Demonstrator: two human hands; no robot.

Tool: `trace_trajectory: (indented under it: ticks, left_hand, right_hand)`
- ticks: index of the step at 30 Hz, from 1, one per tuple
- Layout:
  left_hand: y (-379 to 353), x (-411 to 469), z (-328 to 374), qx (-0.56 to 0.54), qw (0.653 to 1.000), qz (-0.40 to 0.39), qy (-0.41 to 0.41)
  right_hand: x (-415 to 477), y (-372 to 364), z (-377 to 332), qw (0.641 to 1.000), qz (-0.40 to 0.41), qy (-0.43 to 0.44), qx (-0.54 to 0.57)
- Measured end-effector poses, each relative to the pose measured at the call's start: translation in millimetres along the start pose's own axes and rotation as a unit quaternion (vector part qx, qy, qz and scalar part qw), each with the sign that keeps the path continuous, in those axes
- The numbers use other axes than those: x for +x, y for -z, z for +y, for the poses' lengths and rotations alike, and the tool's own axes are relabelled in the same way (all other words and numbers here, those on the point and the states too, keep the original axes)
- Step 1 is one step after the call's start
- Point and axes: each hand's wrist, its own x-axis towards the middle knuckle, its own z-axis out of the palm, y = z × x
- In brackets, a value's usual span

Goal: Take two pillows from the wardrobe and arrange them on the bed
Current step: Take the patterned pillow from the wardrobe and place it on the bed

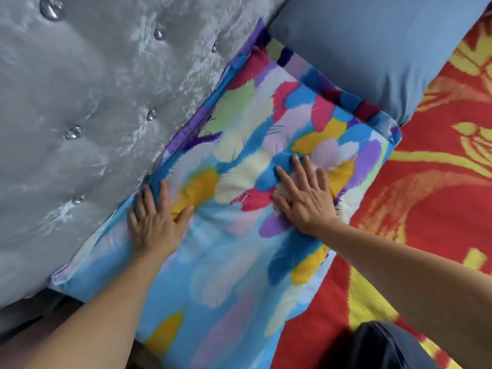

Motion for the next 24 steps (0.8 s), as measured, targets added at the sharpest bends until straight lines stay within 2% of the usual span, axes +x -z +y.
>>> trace_trajectory:
  ticks: [4, 7, 11, 14, 20, 24]
  left_hand:
    - [-3, 0, -2, 0.006, 1.000, 0.010, -0.002]
    - [-2, -36, -7, 0.000, 0.999, 0.022, -0.028]
    - [-13, -100, -34, 0.013, 0.998, 0.022, -0.053]
    - [-25, -125, -58, 0.004, 0.997, 0.029, -0.070]
    - [-32, -128, -71, -0.032, 0.994, 0.039, -0.100]
    - [-23, -139, -82, -0.012, 0.990, 0.011, -0.140]
  right_hand:
    - [0, -15, 3, 0.999, -0.028, -0.006, -0.038]
    - [-12, 0, -15, 0.998, -0.051, -0.018, -0.021]
    - [-82, -15, -76, 0.992, -0.077, 0.103, -0.010]
    - [-134, -37, -105, 0.988, -0.077, 0.136, -0.016]
    - [-149, -36, -125, 0.992, -0.082, 0.074, -0.063]
    - [-176, -27, -157, 0.994, -0.102, 0.022, -0.044]
